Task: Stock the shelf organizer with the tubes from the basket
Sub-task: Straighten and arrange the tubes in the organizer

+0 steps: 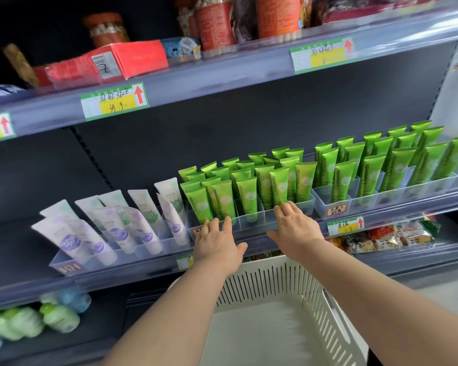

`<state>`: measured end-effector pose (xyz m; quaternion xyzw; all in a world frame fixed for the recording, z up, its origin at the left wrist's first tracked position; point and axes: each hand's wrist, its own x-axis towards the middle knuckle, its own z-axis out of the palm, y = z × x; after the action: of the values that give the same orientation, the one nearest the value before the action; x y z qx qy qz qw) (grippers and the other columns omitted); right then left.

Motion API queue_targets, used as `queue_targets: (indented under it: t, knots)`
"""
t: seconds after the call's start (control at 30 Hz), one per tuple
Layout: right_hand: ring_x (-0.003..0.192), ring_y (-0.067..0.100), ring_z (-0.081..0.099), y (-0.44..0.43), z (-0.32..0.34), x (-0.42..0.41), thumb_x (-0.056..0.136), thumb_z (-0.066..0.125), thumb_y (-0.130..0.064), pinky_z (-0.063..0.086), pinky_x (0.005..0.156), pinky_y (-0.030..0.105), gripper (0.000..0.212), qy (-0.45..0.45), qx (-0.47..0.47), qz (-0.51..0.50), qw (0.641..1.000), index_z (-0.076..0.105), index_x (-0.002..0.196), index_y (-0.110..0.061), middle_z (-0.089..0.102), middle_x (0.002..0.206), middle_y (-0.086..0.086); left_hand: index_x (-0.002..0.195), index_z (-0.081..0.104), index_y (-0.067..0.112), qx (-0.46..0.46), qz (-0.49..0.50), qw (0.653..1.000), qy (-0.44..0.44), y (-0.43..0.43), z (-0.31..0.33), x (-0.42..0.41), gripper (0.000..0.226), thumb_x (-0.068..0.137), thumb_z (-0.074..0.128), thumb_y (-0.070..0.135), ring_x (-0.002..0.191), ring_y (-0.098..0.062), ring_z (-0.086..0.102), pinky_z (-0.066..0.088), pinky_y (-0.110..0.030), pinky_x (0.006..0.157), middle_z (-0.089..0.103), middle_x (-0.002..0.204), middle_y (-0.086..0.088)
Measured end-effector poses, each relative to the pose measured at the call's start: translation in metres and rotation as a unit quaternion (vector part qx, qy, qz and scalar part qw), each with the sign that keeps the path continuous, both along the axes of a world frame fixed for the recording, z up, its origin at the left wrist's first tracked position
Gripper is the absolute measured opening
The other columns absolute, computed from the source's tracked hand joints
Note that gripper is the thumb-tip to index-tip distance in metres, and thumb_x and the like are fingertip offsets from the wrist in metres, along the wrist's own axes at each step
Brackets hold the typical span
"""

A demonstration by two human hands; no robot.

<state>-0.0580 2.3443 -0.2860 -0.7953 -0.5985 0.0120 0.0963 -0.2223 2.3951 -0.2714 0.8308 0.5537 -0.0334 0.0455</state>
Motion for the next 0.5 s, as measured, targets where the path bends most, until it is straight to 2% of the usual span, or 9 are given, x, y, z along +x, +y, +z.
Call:
queue_targets:
  t: [0.3,0.5]
  knots:
    - [0.136,0.018,0.026,-0.015,0.001,-0.004,0.095,0.046,-0.048,0.048,0.094,0.036,0.058,-0.002,-0.01,-0.003,1.0,0.032,0.14,-0.014,0.037,0.136,-0.001,0.154,0.007,0.023,-0.004,-0.002,1.0,0.005,-0.015,0.0,-0.004,0.077,0.095,0.044,0.056,0.148,-0.03,0.007,0.013,-0.043,0.12,0.012,0.161,-0.009]
    - [0.124,0.018,0.036,-0.022,0.005,-0.007,0.096,0.045,-0.046,0.049,0.089,0.035,0.048,-0.002,-0.021,-0.002,1.0,0.039,0.131,-0.014,0.041,0.126,-0.001,0.155,0.006,0.023,-0.007,-0.001,1.0,0.006,-0.02,0.0,-0.007,0.077,0.095,0.045,0.053,0.148,-0.03,0.005,0.012,-0.043,0.12,0.011,0.161,-0.008]
